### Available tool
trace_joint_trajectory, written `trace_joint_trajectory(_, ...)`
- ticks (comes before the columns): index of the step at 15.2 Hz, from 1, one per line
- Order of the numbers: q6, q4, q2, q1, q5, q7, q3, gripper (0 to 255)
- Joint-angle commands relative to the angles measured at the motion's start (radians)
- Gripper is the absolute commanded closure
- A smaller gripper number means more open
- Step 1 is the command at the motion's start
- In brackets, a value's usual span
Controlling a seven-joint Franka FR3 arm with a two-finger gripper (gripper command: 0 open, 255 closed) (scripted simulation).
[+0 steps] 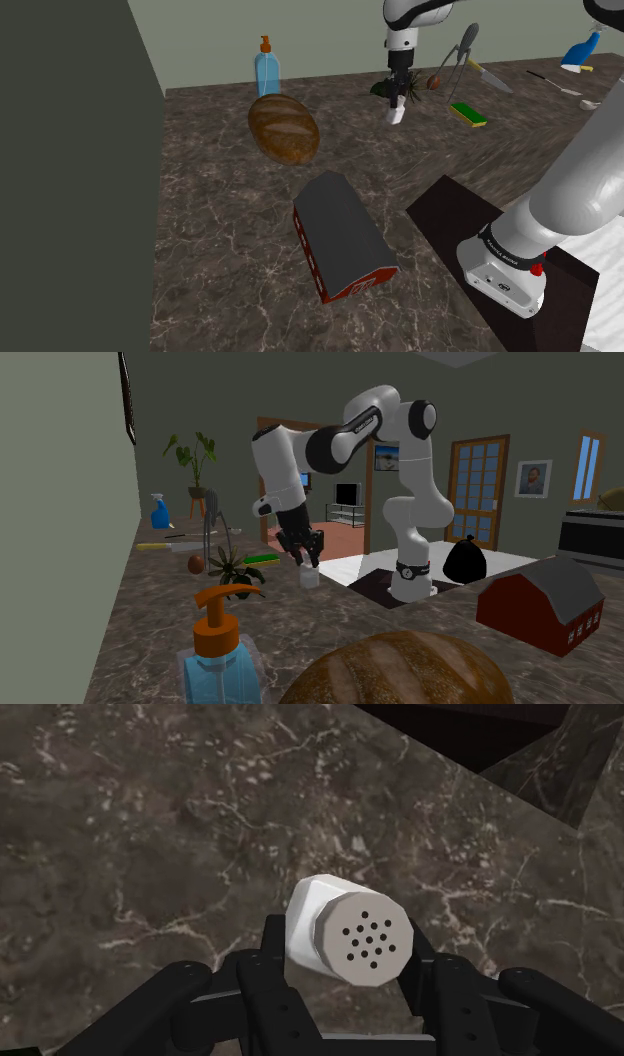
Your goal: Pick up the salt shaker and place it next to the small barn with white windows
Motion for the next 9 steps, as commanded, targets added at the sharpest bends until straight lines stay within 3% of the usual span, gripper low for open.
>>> trace_joint_trajectory(1, -0.027, 0.018, -0.008, -0.001, -0.002, -0.001, -0.001, 255)
trace_joint_trajectory(9, -0.127, 0.089, -0.038, 0.0, -0.005, 0.0, -0.001, 255)
